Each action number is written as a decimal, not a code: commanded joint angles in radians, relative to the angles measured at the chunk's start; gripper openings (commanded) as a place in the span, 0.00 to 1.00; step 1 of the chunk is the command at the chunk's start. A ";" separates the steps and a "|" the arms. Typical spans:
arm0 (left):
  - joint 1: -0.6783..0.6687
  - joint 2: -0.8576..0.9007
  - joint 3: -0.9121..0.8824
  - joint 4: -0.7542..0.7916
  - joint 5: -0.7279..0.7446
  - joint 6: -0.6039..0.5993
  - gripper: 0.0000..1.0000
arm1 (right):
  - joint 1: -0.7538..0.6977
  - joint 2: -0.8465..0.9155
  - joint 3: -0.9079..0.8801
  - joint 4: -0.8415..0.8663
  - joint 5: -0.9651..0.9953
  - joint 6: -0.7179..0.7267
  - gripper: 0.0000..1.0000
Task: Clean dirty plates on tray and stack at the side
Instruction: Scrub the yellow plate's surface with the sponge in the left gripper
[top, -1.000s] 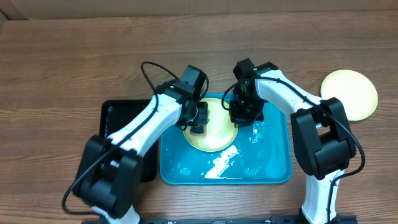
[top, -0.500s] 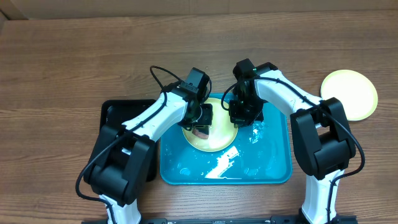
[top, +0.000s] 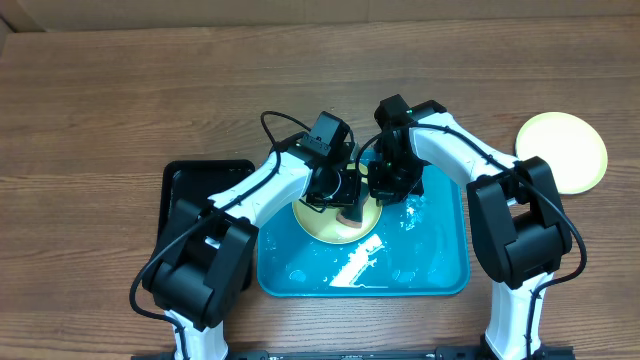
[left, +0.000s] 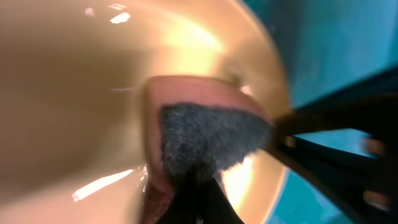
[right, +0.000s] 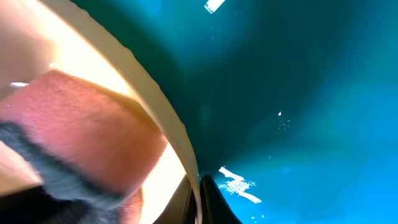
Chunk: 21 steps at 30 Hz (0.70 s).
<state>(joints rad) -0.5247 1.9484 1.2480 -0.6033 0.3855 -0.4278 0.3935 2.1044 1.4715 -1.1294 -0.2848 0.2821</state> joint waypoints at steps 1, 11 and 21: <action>0.048 0.016 0.012 -0.039 -0.204 -0.041 0.04 | 0.013 0.002 -0.006 -0.009 0.022 0.010 0.04; 0.141 0.015 0.012 -0.150 -0.434 -0.045 0.04 | 0.013 0.002 -0.006 -0.015 0.022 0.010 0.04; 0.093 0.015 0.030 -0.176 -0.494 -0.088 0.04 | 0.013 0.002 -0.006 -0.013 0.022 0.010 0.04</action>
<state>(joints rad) -0.4202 1.9461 1.2793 -0.7692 0.0093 -0.4805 0.4057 2.1044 1.4715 -1.1343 -0.2996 0.2913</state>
